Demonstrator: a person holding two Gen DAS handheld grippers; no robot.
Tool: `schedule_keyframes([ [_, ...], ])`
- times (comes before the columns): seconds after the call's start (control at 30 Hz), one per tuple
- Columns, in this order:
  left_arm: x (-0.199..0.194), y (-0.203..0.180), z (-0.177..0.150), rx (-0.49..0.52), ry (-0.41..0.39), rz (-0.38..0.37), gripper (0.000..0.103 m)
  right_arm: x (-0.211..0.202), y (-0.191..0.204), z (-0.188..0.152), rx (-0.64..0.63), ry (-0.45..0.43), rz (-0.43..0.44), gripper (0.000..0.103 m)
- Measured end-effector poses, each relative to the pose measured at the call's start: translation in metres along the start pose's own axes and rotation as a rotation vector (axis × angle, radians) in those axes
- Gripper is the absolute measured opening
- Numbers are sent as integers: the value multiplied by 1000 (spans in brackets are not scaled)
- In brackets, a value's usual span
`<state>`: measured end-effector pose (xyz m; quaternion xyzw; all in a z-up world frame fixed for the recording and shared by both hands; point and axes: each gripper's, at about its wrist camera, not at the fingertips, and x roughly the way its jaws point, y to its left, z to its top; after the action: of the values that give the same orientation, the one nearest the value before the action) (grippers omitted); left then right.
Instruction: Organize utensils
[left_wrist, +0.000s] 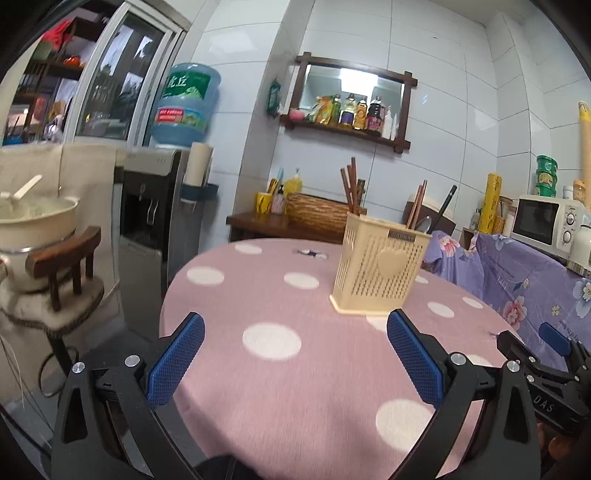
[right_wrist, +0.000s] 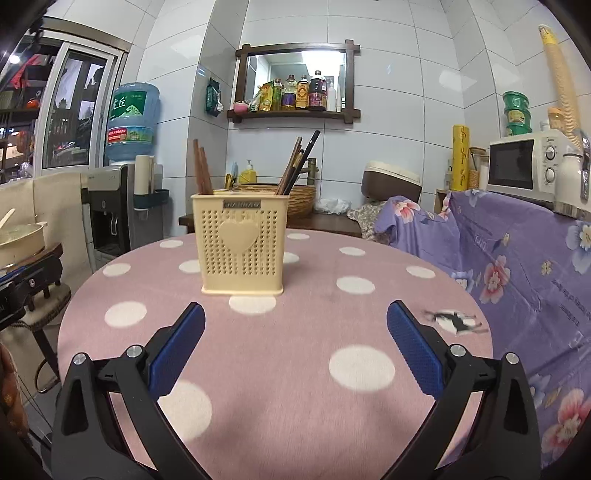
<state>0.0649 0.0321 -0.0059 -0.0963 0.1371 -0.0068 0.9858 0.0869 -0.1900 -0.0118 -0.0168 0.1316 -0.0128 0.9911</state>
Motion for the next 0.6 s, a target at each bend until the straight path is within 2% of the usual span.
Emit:
schedule_keyframes([
  [0.1, -15, -1, -8, 4, 5, -1, 98, -19, 4, -11, -13, -2, 0, 97],
  [0.27, -37, -14, -8, 92, -62, 13, 98, -42, 12, -14, -17, -7, 40, 97],
  [0.6, -40, -7, -13, 54, -44, -1, 98, -53, 14, -9, -50, -35, 30, 97],
])
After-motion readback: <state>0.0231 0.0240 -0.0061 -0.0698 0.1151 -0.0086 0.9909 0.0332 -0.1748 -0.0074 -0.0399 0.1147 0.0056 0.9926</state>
